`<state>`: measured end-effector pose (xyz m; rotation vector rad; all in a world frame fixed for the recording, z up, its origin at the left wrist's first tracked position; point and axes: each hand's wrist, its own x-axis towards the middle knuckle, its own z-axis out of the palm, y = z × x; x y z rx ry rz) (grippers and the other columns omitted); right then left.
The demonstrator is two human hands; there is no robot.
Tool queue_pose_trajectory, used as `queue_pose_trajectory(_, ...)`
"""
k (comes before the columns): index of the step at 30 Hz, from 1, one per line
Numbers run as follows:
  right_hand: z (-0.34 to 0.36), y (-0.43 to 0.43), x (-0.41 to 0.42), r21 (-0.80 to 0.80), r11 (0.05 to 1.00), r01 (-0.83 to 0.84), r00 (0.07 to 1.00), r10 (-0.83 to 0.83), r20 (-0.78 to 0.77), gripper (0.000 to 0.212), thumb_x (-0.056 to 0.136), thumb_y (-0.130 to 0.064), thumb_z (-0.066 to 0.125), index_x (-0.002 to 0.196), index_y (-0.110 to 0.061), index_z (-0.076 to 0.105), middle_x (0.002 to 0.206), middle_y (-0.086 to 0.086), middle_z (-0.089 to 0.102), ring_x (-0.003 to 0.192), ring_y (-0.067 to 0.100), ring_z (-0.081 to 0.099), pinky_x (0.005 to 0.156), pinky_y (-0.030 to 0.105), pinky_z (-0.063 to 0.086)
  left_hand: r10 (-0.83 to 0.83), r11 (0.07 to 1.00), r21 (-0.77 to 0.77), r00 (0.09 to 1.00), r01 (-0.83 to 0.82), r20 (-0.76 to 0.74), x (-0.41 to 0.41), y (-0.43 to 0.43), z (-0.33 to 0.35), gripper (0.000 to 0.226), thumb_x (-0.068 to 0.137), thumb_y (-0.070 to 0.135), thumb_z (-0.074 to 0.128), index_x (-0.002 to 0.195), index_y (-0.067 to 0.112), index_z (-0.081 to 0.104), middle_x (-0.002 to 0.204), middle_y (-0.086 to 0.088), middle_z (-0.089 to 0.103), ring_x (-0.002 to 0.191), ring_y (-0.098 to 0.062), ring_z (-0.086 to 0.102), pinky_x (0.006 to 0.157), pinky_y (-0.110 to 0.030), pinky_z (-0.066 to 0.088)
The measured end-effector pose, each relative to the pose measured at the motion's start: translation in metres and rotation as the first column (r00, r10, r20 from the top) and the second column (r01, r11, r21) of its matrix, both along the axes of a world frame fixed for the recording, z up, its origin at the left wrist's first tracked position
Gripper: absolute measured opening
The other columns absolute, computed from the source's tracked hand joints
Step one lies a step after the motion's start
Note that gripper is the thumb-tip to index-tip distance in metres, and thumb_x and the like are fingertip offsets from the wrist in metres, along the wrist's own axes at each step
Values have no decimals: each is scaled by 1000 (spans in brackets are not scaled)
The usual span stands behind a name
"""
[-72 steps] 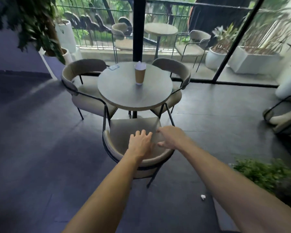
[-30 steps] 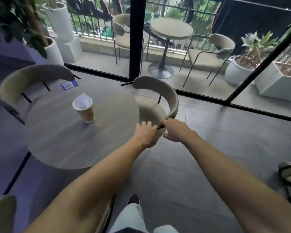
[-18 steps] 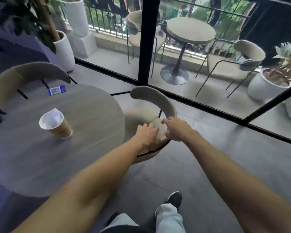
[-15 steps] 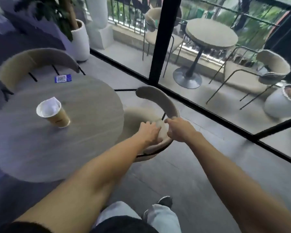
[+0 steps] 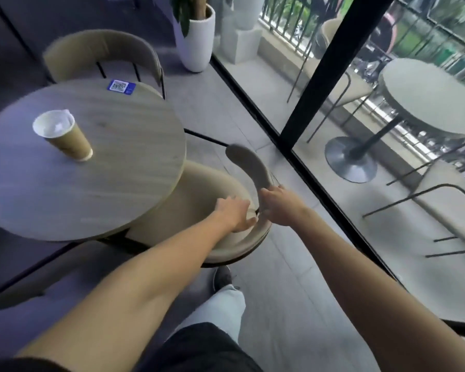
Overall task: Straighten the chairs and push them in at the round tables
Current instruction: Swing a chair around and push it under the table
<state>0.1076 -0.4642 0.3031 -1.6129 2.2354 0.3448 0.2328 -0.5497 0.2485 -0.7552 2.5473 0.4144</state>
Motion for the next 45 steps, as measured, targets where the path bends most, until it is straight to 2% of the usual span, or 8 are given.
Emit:
queue_pose_trajectory(12, -28, -47, -93, 151, 904, -401, 916, 397, 58, 61, 85, -41, 68, 138, -20, 48, 128, 9, 57, 118, 31, 52, 95, 44, 49, 305, 952, 20, 952, -305, 11, -73, -11, -21, 64, 92, 65, 40, 142, 24, 44, 135, -12, 50, 121, -35, 51, 94, -48, 43)
queue_pose_trajectory(17, -32, -89, -109, 158, 750, -642, 764, 644, 46, 60, 85, -36, 67, 140, -23, 46, 131, 6, 54, 120, 30, 50, 99, 43, 44, 486, 873, -5, 872, -487, 61, -81, -7, -29, 70, 92, 68, 37, 143, 21, 42, 134, -12, 48, 121, -35, 50, 95, -48, 41)
queue_pose_trajectory(23, -47, -97, -116, 138, 481, -866, 494, 865, 83, 55, 93, -42, 59, 142, -24, 45, 134, 6, 55, 125, 29, 48, 102, 44, 40, 784, 619, 27, 619, -785, 44, -103, 42, -41, 69, 92, 68, 36, 142, 22, 43, 132, -13, 50, 121, -35, 52, 96, -46, 41)
queue_pose_trajectory(26, -52, -96, -125, 126, 387, -913, 401, 910, 108, 51, 93, -37, 56, 142, -25, 46, 135, 6, 56, 126, 29, 48, 102, 42, 40, 881, 472, 20, 472, -882, 41, -119, 66, -43, 67, 91, 68, 38, 143, 25, 43, 133, -12, 52, 122, -35, 52, 96, -46, 41)
queue_pose_trajectory(30, -72, -80, -146, 219, 299, -929, 334, 930, 150, 52, 90, -32, 58, 140, -24, 47, 135, 6, 56, 124, 29, 49, 101, 41, 41, 923, 361, 55, 365, -931, 122, -138, 106, -51, 66, 93, 68, 33, 143, 25, 42, 138, -12, 50, 127, -35, 47, 103, -50, 32)
queue_pose_trajectory(34, -95, -77, -169, 255, 237, -937, 274, 954, 121, 56, 85, -39, 61, 138, -25, 48, 132, 4, 58, 124, 28, 50, 103, 40, 41, 921, 358, 17, 356, -934, 156, -149, 124, -58, 69, 92, 69, 32, 145, 26, 41, 147, -10, 42, 136, -34, 35, 110, -52, 24)
queue_pose_trajectory(38, -119, -75, -179, 213, 213, -954, 226, 973, 40, 58, 84, -45, 65, 135, -25, 48, 133, 1, 58, 126, 27, 48, 105, 44, 35, 922, 364, -21, 358, -931, 145, -152, 129, -71, 67, 90, 62, 47, 146, 26, 38, 145, -9, 41, 134, -33, 35, 113, -53, 20)
queue_pose_trajectory(45, -150, -70, -179, 160, 253, -954, 253, 967, -23, 39, 94, -35, 56, 132, -28, 50, 129, 1, 59, 123, 29, 50, 106, 51, 27, 940, 337, -109, 326, -935, 104, -150, 132, -96, 62, 85, 35, 71, 141, 30, 45, 137, 0, 52, 134, -27, 37, 118, -55, 10)
